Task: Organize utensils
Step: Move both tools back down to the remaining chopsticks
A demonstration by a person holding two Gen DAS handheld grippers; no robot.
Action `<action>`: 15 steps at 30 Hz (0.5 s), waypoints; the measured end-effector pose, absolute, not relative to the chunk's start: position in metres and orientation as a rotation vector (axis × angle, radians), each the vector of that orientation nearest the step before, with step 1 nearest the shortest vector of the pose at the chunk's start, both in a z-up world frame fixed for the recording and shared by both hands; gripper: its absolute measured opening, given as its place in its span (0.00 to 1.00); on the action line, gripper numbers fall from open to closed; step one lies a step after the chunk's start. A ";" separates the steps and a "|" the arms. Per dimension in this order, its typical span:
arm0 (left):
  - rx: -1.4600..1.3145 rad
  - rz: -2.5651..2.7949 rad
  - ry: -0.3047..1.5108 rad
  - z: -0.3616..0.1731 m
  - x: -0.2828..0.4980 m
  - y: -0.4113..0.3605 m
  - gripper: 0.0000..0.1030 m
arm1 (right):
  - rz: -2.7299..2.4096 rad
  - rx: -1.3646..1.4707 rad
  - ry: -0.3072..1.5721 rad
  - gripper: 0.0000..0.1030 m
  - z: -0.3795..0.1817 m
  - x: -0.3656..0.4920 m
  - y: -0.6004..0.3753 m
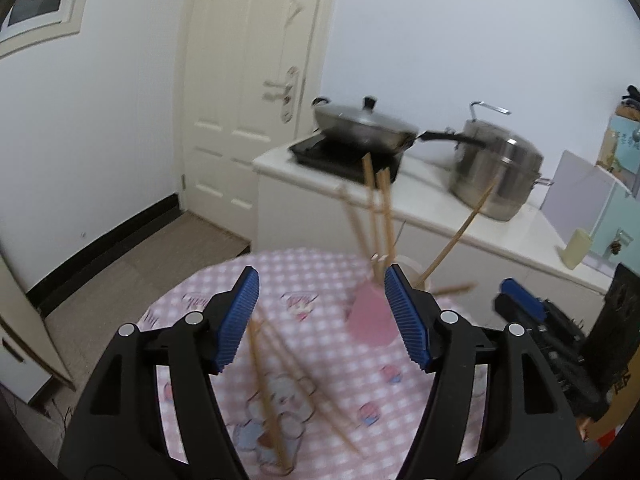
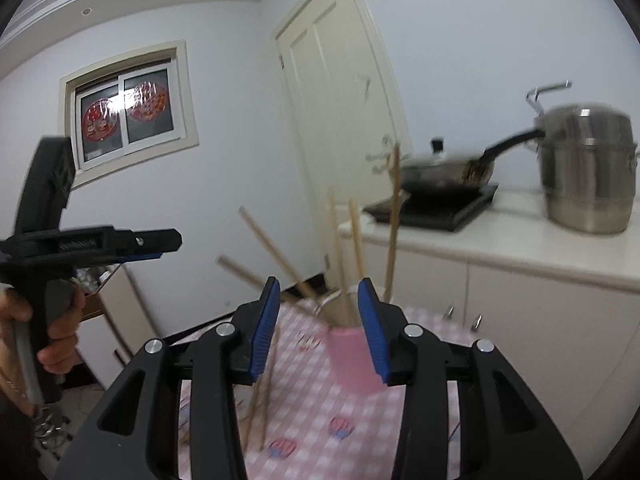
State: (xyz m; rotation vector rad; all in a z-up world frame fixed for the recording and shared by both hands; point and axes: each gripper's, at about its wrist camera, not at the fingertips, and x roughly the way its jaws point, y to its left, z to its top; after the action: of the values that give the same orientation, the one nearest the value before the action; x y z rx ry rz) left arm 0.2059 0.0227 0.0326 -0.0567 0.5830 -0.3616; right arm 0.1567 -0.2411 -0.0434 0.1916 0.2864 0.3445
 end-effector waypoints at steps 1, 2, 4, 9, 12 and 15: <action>-0.055 -0.355 0.599 0.026 0.206 0.028 0.63 | 0.356 0.192 0.297 0.37 -0.045 0.155 -0.238; -0.053 -0.348 0.617 0.017 0.206 0.033 0.63 | 0.369 0.184 0.311 0.37 -0.048 0.153 -0.234; -0.049 -0.329 0.645 0.002 0.206 0.042 0.63 | 0.385 0.167 0.330 0.37 -0.054 0.150 -0.226; -0.059 -0.284 0.744 -0.034 0.218 0.062 0.63 | 0.419 0.108 0.385 0.37 -0.072 0.148 -0.201; -0.045 -0.276 0.832 -0.058 0.229 0.069 0.63 | 0.443 0.059 0.430 0.37 -0.084 0.152 -0.181; -0.043 -0.255 0.926 -0.083 0.244 0.072 0.63 | 0.463 0.016 0.471 0.37 -0.095 0.158 -0.163</action>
State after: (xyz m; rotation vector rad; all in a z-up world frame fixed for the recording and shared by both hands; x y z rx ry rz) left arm 0.2436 0.0716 -0.0830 -0.0431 0.9259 -0.2553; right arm 0.1575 -0.1631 -0.0955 0.0164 0.4708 0.4628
